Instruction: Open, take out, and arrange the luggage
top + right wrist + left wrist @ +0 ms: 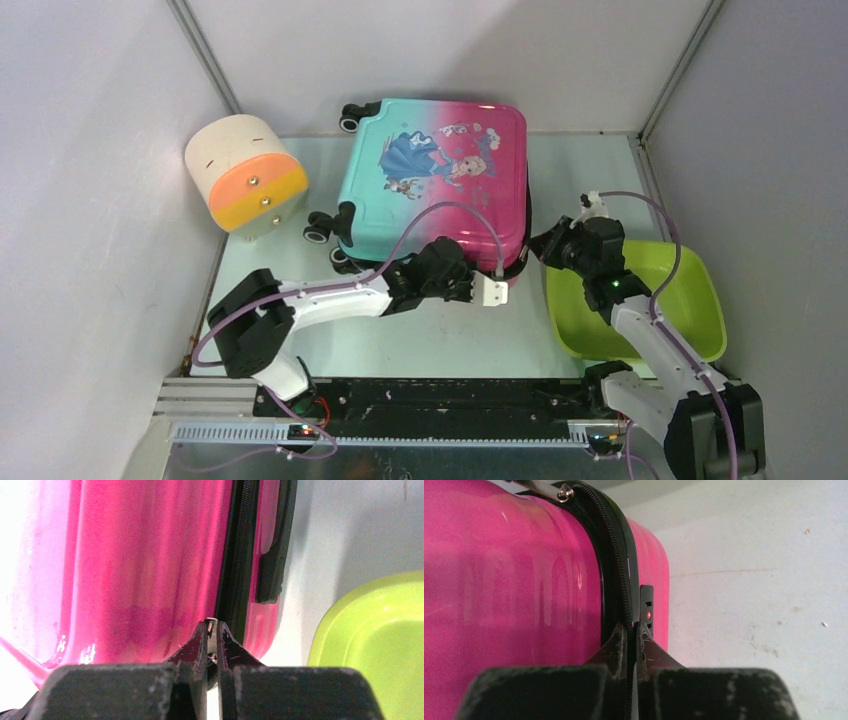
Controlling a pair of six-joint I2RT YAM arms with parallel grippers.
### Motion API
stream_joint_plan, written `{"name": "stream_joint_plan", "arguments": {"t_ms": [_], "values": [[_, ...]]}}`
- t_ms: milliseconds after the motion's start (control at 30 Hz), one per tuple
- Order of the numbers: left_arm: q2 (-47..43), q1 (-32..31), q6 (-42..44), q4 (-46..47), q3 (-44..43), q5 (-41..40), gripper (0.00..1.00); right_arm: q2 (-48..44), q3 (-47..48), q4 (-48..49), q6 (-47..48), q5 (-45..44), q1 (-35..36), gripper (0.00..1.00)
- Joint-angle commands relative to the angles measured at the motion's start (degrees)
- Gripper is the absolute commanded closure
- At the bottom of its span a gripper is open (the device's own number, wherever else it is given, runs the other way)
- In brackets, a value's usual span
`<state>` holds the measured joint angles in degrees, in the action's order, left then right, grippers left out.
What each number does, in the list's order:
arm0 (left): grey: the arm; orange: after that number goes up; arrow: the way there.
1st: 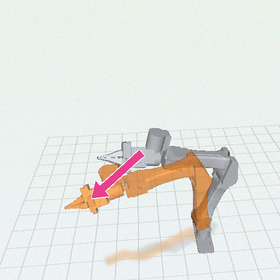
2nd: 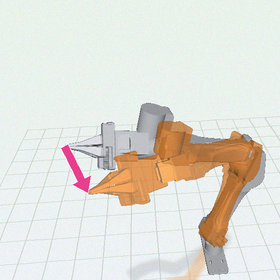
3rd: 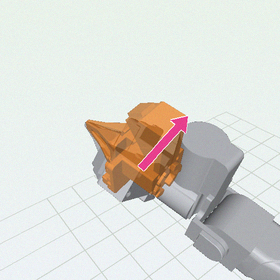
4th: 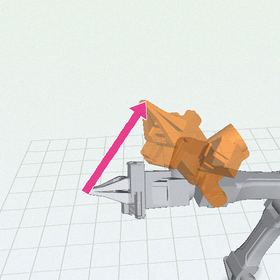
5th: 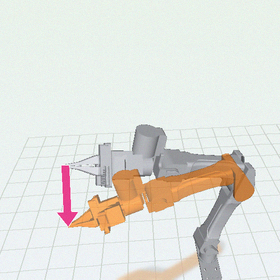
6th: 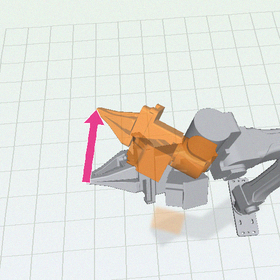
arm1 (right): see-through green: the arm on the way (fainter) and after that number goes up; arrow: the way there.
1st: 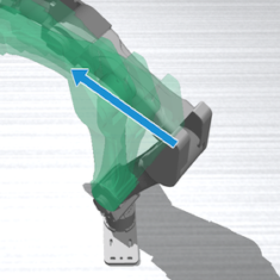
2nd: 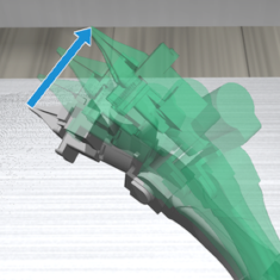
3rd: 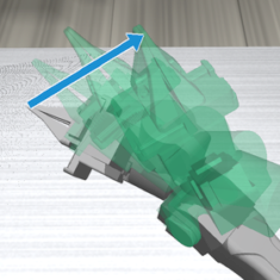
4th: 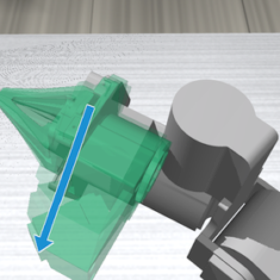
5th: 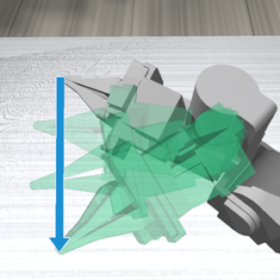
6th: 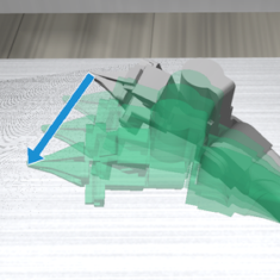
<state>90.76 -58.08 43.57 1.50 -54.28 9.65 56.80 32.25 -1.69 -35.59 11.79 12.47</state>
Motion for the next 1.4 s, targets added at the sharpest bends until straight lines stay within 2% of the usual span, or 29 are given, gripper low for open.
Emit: {"name": "stream_joint_plan", "arguments": {"t_ms": [0, 233, 400, 533, 700, 900, 1100, 1367], "values": [[-6.8, -0.6, -1.2, -6.9, 6.1, 1.2, 1.00, -3.2, -2.4, -6.0, -3.0, 0.1, 1.4, 1.00], [-18.5, -1.4, -2.7, -12.3, 14.6, 6.3, 1.00, -6.9, -3.8, -4.2, -3.6, -5.4, 2.6, 1.00], [-25.0, -1.7, -2.6, -14.2, 18.0, 10.5, 1.00, -5.6, -3.8, 5.2, -1.9, -6.9, -0.3, 1.00], [-26.6, -1.7, -2.9, -15.5, 18.6, 12.8, 1.00, -2.3, -2.9, 12.4, -0.9, -6.3, -2.9, 1.00], [-27.4, -2.6, -1.5, -18.7, 17.4, 15.8, 1.00, 4.8, 0.0, 20.5, 0.5, -6.8, -7.0, 1.00], [-27.1, -4.3, 0.0, -24.5, 14.5, 17.3, 1.00, 16.5, 7.3, 29.2, -0.8, -2.3, -14.9, 1.00], [-28.1, -4.6, 1.8, -27.1, 13.3, 19.6, 1.00, 27.4, 12.5, 36.0, 0.0, 3.2, -16.5, 1.00], [-30.6, -5.9, 2.4, -28.8, 14.1, 23.2, 1.00, 38.0, 19.0, 39.1, -0.5, 4.0, -18.4, 1.00]]}}
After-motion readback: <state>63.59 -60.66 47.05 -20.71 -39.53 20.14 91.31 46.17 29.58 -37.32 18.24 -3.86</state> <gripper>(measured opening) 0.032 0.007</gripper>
